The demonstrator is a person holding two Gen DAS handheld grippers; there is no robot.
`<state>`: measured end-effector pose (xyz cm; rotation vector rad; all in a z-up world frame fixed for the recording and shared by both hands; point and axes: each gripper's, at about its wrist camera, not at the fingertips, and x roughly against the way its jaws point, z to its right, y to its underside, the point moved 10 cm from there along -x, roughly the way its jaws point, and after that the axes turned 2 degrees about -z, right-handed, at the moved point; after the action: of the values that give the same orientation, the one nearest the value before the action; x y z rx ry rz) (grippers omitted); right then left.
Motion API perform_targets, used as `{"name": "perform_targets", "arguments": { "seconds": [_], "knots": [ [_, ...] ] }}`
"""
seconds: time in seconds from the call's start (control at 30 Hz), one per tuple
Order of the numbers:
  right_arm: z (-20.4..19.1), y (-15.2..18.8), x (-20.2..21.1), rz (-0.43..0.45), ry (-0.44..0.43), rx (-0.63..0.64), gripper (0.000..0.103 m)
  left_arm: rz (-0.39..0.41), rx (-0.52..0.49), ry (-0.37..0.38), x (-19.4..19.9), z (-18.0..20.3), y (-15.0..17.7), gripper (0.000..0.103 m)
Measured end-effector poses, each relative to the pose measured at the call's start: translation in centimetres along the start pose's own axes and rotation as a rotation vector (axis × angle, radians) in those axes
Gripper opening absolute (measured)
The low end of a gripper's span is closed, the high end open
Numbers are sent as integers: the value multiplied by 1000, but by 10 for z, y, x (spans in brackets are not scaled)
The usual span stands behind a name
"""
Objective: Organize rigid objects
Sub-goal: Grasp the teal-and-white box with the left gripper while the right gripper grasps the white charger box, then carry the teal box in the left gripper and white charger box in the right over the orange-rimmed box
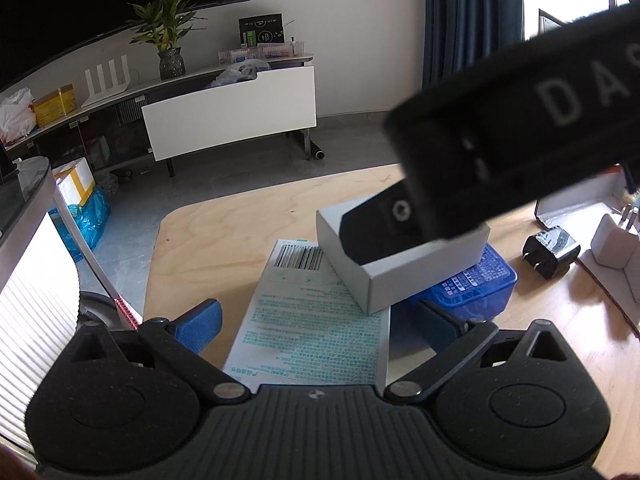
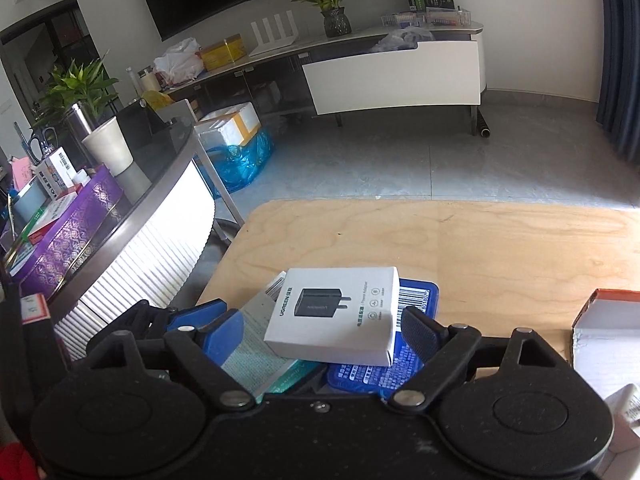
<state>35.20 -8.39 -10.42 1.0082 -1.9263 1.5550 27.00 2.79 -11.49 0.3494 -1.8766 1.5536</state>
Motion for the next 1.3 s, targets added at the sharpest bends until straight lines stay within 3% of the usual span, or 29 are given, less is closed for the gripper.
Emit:
{"name": "perform_targets", "arguments": {
  "seconds": [0.13, 0.23, 0.27, 0.5, 0.53, 0.57, 0.6, 0.7, 0.9, 1.3],
  "knots": [
    [3, 2, -25, -48, 83, -7, 102, 8, 49, 12, -2, -6, -4, 103],
    [6, 3, -27, -19, 144, 43, 101, 8, 47, 8, -4, -6, -6, 103],
    [9, 3, -24, -9, 160, 49, 94, 10, 44, 4, -4, -5, -6, 103],
    [40, 13, 20, 73, 143, -11, 93, 6, 98, -11, -13, -12, -10, 103],
    [43, 16, 28, 81, 128, -23, 93, 0, 98, -4, -14, -10, -10, 101],
    [45, 18, 35, 88, 121, -31, 93, -8, 95, 8, -15, -9, -9, 92],
    [48, 20, 41, 94, 119, -35, 93, -20, 89, 22, -15, -6, -8, 73],
    [53, 28, 61, 111, 113, -56, 93, -39, 66, 5, -10, -1, -5, 72],
    [50, 42, 83, 117, 122, -25, 93, -52, 91, -73, 21, 0, -9, 72],
    [29, 68, 134, 159, 107, 16, 93, -45, 276, -127, 101, 27, -12, 72]
  ]
}}
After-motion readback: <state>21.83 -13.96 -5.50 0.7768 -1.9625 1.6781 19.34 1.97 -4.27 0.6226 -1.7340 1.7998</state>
